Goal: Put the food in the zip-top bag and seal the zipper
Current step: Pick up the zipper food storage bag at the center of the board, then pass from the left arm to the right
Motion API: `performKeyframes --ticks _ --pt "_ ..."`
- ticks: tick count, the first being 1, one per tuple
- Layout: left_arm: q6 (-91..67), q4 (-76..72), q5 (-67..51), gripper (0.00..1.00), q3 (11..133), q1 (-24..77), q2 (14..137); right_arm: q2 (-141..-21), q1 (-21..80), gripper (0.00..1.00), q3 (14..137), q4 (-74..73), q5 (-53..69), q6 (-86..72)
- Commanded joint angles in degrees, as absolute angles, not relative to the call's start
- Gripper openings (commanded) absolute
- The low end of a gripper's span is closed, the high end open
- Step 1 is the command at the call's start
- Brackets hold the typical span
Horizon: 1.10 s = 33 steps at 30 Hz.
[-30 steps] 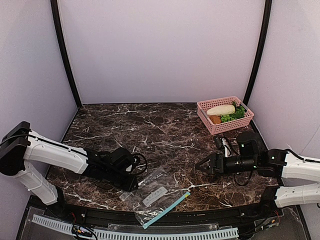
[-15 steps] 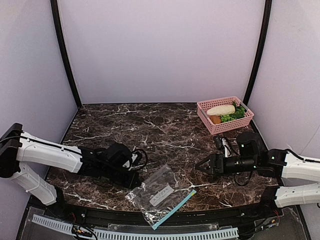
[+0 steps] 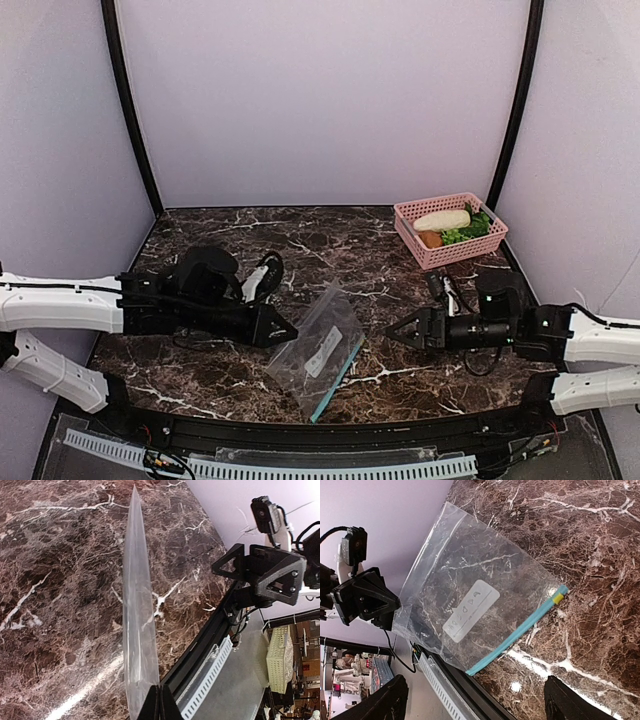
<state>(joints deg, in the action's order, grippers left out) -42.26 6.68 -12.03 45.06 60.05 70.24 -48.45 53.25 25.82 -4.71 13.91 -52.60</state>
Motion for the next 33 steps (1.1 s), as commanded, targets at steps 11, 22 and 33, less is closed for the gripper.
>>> performKeyframes --ticks 11,22,33 --pt "-44.9 7.7 -13.1 0.01 58.3 59.9 66.8 -45.5 55.8 0.93 24.0 7.4 13.7 -52.6" --pt "-47.1 4.5 -14.7 0.01 66.2 59.9 67.9 -53.6 58.2 0.94 24.0 19.7 13.0 -57.3" --pt "-48.2 3.6 -17.5 0.01 71.6 59.9 71.0 -59.9 60.1 0.94 24.6 35.8 12.5 -59.5"
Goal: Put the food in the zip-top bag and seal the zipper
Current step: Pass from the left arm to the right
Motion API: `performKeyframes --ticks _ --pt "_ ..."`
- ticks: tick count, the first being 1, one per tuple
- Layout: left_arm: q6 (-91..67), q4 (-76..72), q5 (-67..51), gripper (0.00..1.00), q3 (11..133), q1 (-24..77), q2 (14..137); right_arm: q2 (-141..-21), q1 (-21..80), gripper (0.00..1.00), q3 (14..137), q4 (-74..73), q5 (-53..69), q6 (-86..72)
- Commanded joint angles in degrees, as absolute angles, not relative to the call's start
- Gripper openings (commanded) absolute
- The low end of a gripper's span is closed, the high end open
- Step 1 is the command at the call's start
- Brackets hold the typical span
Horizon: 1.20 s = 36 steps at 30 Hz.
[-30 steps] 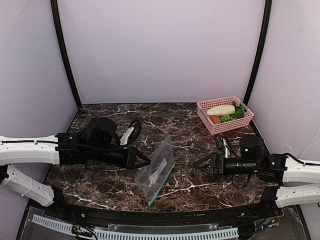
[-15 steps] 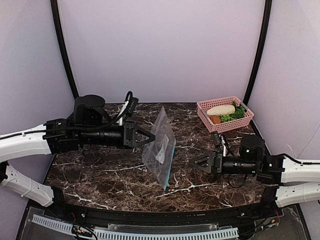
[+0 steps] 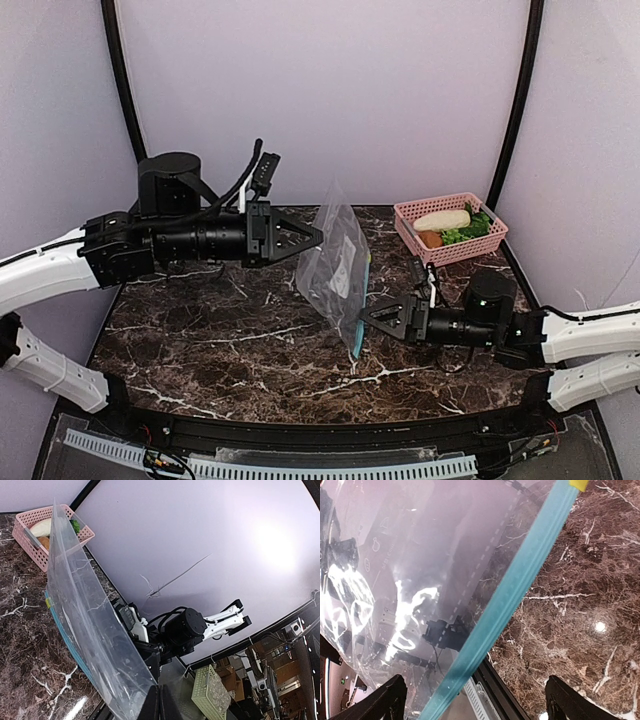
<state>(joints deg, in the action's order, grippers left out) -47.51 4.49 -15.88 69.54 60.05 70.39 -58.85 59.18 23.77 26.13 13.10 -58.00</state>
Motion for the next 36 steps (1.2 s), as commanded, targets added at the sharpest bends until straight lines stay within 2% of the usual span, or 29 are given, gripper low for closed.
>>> performKeyframes --ticks 1,21,26,32,36 --pt "-48.5 3.1 -17.9 0.01 71.7 59.9 71.1 -60.2 60.2 0.95 24.6 36.9 12.8 -59.6" --pt "-49.1 1.9 -19.4 0.01 73.6 59.9 72.1 -64.5 61.3 0.89 25.3 49.0 16.3 -62.8" --pt "-49.0 2.7 -17.8 0.01 72.3 59.9 70.5 -62.3 61.6 0.82 25.4 48.1 15.8 -62.8" --pt "-48.8 4.4 -16.0 0.01 70.0 59.9 68.5 -58.4 61.9 0.69 24.5 45.3 14.4 -62.2" --pt "-48.2 6.6 -13.9 0.01 68.8 59.9 66.9 -55.6 62.1 0.66 23.8 42.8 13.4 -61.7"
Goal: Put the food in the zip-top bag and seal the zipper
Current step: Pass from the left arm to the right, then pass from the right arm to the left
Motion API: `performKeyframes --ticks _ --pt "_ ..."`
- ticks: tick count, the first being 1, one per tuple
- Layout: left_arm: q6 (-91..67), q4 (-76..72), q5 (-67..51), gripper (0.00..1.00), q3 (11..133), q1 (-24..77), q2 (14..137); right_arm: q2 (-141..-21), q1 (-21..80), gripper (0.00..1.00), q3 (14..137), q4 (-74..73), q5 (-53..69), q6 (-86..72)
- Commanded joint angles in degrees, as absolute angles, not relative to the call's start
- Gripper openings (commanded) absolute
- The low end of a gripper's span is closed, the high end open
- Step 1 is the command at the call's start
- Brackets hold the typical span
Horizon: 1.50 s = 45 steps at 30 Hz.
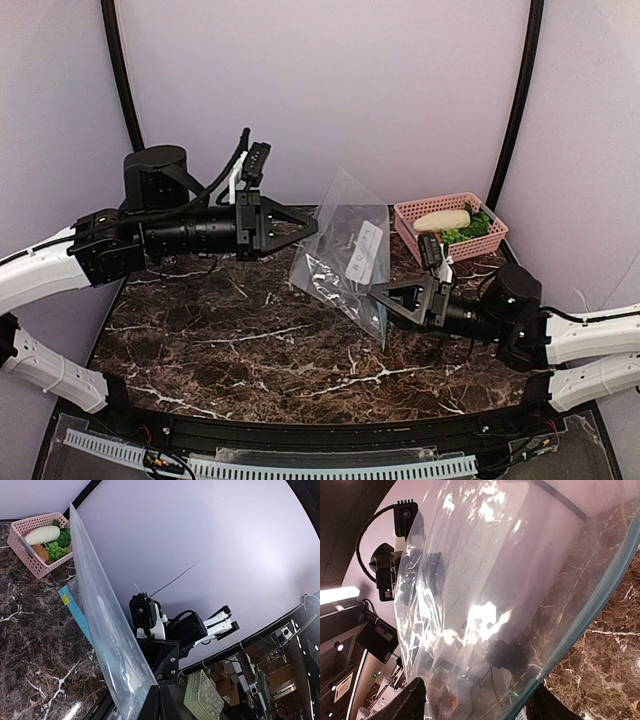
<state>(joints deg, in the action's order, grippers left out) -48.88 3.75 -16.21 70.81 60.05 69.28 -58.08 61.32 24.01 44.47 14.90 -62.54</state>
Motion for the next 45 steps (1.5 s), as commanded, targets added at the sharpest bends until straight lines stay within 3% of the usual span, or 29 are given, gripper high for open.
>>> performKeyframes --ticks 1,13,19,21,24,27,31,45 --pt "-48.2 6.5 -13.7 0.01 68.6 59.9 66.8 -54.9 62.2 0.65 23.6 42.3 13.0 -61.6" --pt "-46.8 9.6 -11.9 0.01 67.2 59.9 66.0 -50.7 62.5 0.41 23.6 37.1 10.6 -59.8" --pt "-43.5 16.3 -7.7 0.01 65.9 59.9 65.1 -49.5 62.6 0.06 25.3 28.7 8.3 -56.3" --pt "-42.3 19.9 -6.3 0.08 65.6 59.9 65.2 -49.6 62.7 0.0 26.9 23.8 7.3 -54.3" --pt "-40.1 25.1 -3.3 0.5 65.6 59.9 64.9 -50.2 62.9 0.0 29.9 15.6 5.6 -51.1" --pt "-38.6 27.7 -0.8 0.75 66.0 59.9 63.4 -51.8 63.2 0.0 33.3 7.1 3.6 -47.8" --pt "-38.3 26.5 -0.8 0.83 66.1 59.9 62.1 -55.3 64.3 0.0 37.9 -1.5 1.0 -43.9" --pt "-46.1 14.1 -2.2 0.81 67.6 64.5 73.4 -72.7 70.0 0.0 51.7 -11.8 -8.5 -40.0"
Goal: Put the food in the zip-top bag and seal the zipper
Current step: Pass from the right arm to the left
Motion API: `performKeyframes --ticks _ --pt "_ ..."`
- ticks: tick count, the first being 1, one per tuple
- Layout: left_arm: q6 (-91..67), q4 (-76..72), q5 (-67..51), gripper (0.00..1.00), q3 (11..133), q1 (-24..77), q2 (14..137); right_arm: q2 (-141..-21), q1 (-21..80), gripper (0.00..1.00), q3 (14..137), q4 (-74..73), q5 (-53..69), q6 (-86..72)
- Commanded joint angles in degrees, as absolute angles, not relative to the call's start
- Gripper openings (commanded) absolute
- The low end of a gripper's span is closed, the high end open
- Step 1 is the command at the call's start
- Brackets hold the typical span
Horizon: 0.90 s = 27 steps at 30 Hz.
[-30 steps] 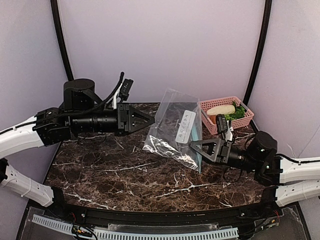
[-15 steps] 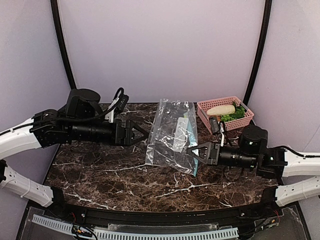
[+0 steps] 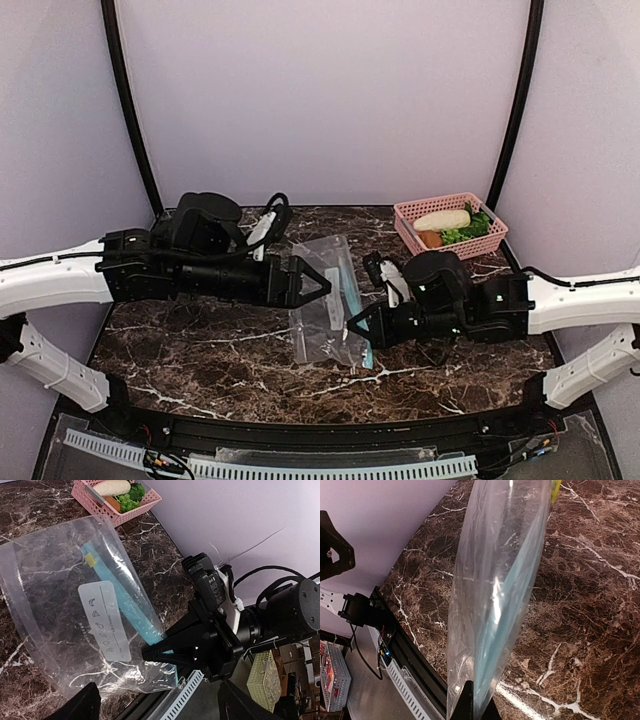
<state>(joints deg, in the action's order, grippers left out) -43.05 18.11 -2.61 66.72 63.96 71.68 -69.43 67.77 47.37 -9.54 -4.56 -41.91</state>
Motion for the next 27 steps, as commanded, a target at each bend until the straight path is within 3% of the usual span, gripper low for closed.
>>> performKeyframes --ticks 1,8,16,27 --pt "-46.7 13.4 -1.9 0.81 67.0 64.4 73.9 -74.0 70.5 0.0 52.6 -12.1 -8.8 -39.8" --pt "-49.1 13.1 3.3 0.81 64.7 64.3 75.0 -80.9 74.1 0.0 58.7 -14.3 -11.3 -38.8" --pt "-52.1 13.3 5.2 0.62 60.2 63.1 73.9 -84.0 76.1 0.0 61.2 -14.8 -12.4 -39.3" --pt "-53.4 10.5 4.4 0.67 58.0 61.7 74.5 -85.1 77.2 0.0 62.4 -15.6 -12.9 -38.6"
